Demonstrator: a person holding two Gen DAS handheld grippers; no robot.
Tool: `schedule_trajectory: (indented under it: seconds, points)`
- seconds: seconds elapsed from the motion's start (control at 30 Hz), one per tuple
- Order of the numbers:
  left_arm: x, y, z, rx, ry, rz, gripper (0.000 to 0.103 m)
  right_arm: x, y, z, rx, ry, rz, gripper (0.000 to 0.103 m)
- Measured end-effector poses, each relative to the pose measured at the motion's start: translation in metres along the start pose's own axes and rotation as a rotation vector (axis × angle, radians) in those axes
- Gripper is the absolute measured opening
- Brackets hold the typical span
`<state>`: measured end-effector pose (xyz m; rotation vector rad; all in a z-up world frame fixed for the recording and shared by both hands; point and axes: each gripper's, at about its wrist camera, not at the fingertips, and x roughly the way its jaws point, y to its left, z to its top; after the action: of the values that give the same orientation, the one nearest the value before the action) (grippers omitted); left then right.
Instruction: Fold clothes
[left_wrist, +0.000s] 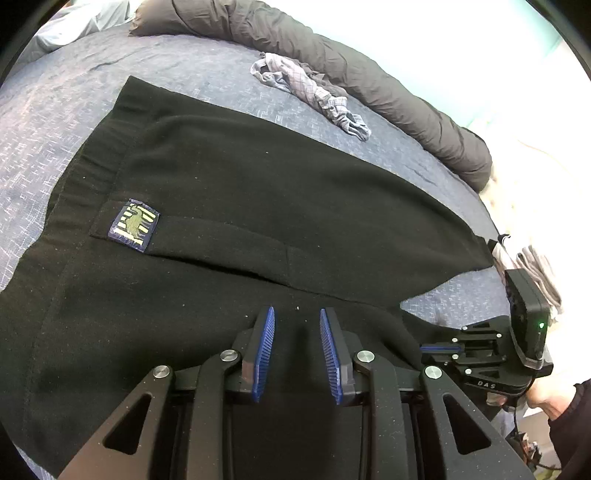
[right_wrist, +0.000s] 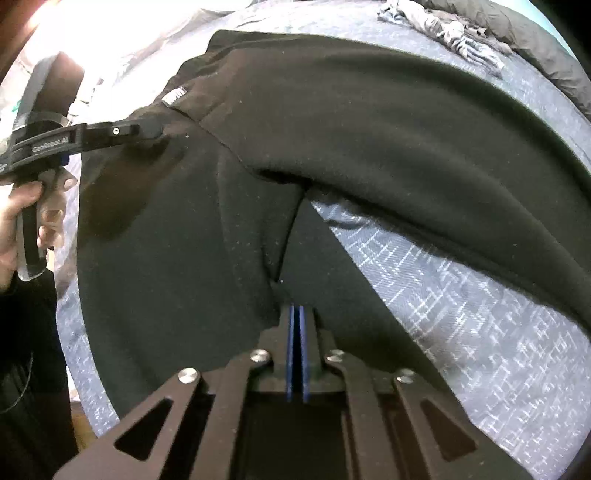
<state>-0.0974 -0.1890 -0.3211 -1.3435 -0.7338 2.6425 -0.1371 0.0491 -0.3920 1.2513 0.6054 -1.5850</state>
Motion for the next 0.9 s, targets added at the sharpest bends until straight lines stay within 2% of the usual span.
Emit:
schedule_trajectory:
  seconds: [0.23, 0.33, 0.47, 0.6, 0.67, 0.8, 0.9]
  points:
    - [-0.002, 0.002, 0.000, -0.006, -0.003, -0.004, 0.028, -0.025, -0.012, 0.016, 0.048, -0.095, -0.072, 0.002]
    - [-0.003, 0.002, 0.000, -0.008, -0.004, -0.005, 0.028, -0.044, -0.014, 0.012, 0.061, -0.139, -0.145, 0.002]
    - [-0.005, 0.002, -0.001, -0.006, -0.007, -0.004, 0.028, -0.034, -0.011, 0.020, 0.053, -0.156, -0.252, 0.002]
    - [-0.005, 0.004, -0.001, -0.010, -0.004, -0.002, 0.028, -0.019, -0.021, 0.009, 0.051, -0.050, -0.231, 0.002]
    - [-0.005, 0.004, -0.001, -0.009, -0.003, -0.002, 0.028, -0.017, -0.028, 0.006, 0.075, -0.041, -0.215, 0.003]
    - [-0.007, 0.007, -0.001, -0.014, -0.005, 0.000, 0.029, -0.049, -0.057, -0.003, 0.188, -0.126, -0.246, 0.003]
    - [-0.007, 0.011, 0.000, -0.024, -0.004, 0.002, 0.032, -0.078, -0.083, -0.019, 0.242, -0.175, -0.235, 0.005]
